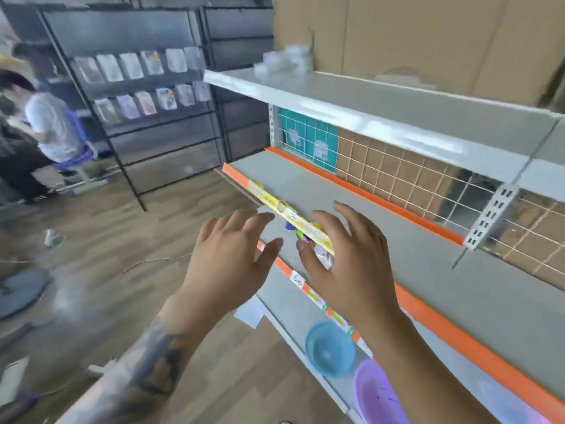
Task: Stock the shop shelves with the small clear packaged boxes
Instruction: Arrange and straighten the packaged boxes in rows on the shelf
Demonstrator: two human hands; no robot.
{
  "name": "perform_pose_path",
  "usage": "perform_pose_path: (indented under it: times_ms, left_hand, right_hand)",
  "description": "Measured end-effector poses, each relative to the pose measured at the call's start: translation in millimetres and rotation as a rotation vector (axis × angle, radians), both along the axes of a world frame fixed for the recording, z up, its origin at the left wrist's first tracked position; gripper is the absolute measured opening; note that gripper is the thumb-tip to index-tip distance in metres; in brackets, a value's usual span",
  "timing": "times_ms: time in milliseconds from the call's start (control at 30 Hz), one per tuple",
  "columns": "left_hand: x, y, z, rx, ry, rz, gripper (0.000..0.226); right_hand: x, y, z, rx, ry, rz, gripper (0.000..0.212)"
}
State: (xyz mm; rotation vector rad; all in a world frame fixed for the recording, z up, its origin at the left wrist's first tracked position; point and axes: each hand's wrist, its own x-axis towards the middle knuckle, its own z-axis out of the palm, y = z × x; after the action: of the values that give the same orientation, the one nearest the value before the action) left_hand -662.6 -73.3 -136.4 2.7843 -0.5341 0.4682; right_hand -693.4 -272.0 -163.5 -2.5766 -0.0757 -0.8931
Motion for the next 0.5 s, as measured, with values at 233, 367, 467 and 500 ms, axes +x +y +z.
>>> perform_pose_path:
  times_ms: [233, 367, 467, 500]
  left_hand:
    - [126, 22, 45, -0.011, -0.017, 0.021, 0.05]
    - [179, 30, 54, -0.042, -0.032, 0.038, 0.052]
    - [211, 31, 59, -0.068, -0.016, 0.034, 0.055]
    - [222, 32, 62, -0.075, -0.014, 0.028, 0.054]
  right_hand:
    - [138, 29, 46, 0.039, -0.089, 0.062, 0.047]
    - [192, 32, 60, 0.007, -0.058, 0.066, 0.049]
    - [222, 31, 70, -0.02, -0.065, 0.051, 0.049]
    - [231, 31, 74, -0.023, -0.073, 0.045, 0.049]
